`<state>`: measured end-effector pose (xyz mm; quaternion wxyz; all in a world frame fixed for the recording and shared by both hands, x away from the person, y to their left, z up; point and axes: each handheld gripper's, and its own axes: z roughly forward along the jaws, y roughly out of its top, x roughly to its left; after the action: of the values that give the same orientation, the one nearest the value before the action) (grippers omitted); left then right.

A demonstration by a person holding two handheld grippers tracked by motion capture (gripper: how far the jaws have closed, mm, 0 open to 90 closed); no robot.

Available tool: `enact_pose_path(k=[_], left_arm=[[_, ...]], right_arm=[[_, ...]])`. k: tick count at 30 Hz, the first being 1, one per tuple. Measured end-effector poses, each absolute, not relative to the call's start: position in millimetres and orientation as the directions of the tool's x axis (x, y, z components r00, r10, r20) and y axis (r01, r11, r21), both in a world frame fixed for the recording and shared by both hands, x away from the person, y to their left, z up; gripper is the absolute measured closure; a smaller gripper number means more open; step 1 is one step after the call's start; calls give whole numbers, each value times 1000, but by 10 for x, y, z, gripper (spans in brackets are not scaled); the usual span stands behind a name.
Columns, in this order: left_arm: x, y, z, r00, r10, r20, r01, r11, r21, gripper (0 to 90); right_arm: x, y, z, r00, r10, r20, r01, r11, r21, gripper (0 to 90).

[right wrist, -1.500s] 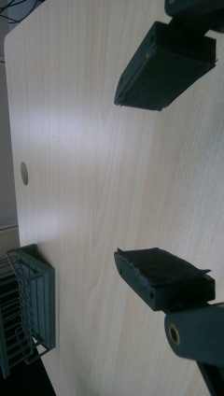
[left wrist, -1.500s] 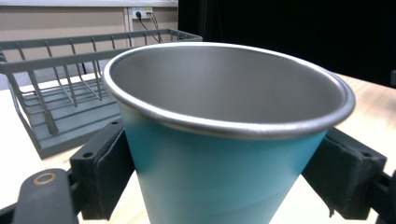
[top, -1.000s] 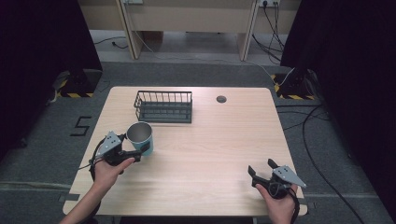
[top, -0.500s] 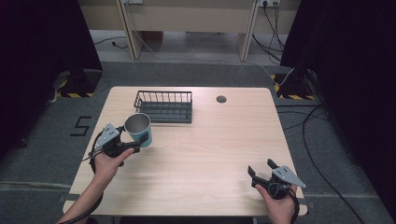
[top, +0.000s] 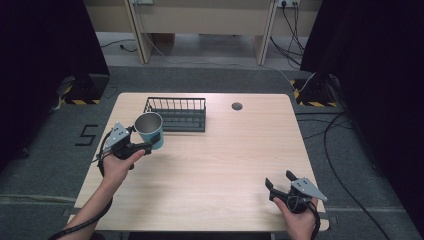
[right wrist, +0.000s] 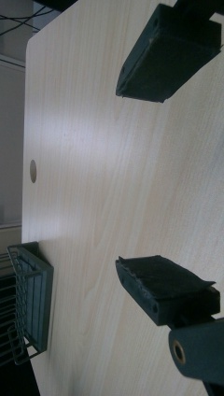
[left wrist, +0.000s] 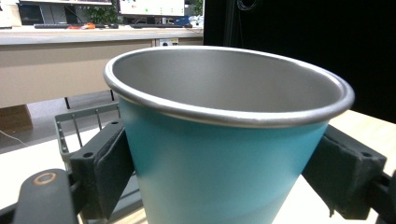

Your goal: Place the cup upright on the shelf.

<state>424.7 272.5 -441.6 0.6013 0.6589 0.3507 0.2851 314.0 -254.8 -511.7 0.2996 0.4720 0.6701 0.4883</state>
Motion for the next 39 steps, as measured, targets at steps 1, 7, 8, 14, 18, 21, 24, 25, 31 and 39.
enact_pose_path(k=[1,7,8,14,18,21,24,25,31,39], left_arm=[[4262,2717,-4409,592,805,-45,118,-32,992,150],[4343,2662,-4376,593,804,-45,118,-32,993,150],[4355,2652,-4372,593,804,-45,117,-30,993,150],[4430,2603,-4354,591,805,-49,118,-26,993,150],[4475,2577,-4337,589,806,-53,120,-22,993,150],[4508,2553,-4317,590,806,-49,117,-26,993,150],[4529,2533,-4297,590,806,-47,115,-27,993,150],[4550,2511,-4278,590,806,-43,111,-28,993,150],[4622,2450,-4234,588,808,-35,97,-28,995,150],[4708,2417,-4167,583,811,-37,93,-21,995,150]], right_arm=[[3140,-2548,-5117,-375,925,60,340,78,937,155],[3143,-2544,-5117,-379,923,59,342,80,936,155],[3140,-2542,-5116,-379,924,59,343,81,936,154],[3140,-2543,-5117,-379,924,60,341,79,937,154],[3142,-2542,-5117,-381,923,57,342,84,936,155],[3143,-2542,-5117,-382,922,58,343,83,936,155],[3144,-2544,-5117,-382,922,60,345,82,935,156],[3144,-2542,-5116,-383,922,61,345,82,935,156],[3143,-2545,-5117,-385,921,60,343,82,936,157],[3144,-2543,-5116,-386,920,62,345,82,935,159]])
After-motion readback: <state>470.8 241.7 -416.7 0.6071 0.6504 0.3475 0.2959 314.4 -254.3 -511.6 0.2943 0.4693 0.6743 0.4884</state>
